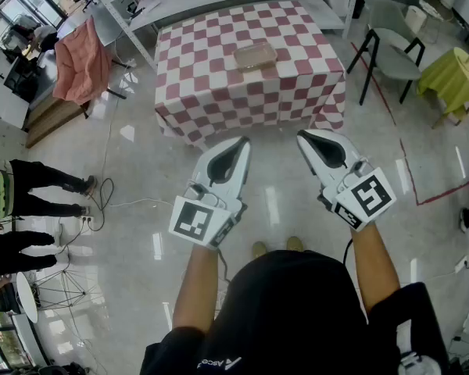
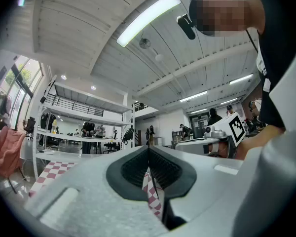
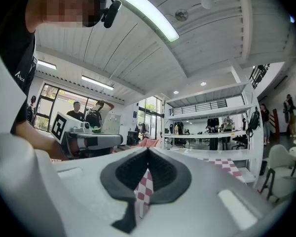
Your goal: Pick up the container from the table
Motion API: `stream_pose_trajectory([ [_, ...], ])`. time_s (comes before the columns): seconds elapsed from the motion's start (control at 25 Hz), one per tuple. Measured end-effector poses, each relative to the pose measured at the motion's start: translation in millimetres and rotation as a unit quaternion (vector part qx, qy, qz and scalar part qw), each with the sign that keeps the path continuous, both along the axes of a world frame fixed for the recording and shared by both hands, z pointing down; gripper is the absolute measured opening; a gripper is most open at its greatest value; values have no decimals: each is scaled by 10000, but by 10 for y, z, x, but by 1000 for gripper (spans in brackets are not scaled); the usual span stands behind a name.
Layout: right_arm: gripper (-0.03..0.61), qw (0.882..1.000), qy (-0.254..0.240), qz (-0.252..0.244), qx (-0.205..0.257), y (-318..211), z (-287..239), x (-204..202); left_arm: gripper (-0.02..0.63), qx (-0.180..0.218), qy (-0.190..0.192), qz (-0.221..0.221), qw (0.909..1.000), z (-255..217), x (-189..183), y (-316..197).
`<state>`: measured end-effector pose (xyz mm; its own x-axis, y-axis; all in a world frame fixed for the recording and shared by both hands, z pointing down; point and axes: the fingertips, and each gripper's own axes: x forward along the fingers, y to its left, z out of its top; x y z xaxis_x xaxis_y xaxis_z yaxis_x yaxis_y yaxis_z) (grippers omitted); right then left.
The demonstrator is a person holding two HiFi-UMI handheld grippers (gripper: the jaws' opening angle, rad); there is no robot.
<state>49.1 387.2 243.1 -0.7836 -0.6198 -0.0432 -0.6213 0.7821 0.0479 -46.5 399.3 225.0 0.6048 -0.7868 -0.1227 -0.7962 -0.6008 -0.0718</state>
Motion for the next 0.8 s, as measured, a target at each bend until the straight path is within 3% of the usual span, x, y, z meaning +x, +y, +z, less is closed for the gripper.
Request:
stream_pose_trajectory([
  [0.44, 3, 9991, -204, -314, -183, -55, 14, 197, 12, -180, -141, -194, 9995, 59, 208, -36],
  [0.8, 3, 9984, -208, -521, -116, -227, 65, 549, 12, 9, -43, -315, 9995, 70, 576, -212],
])
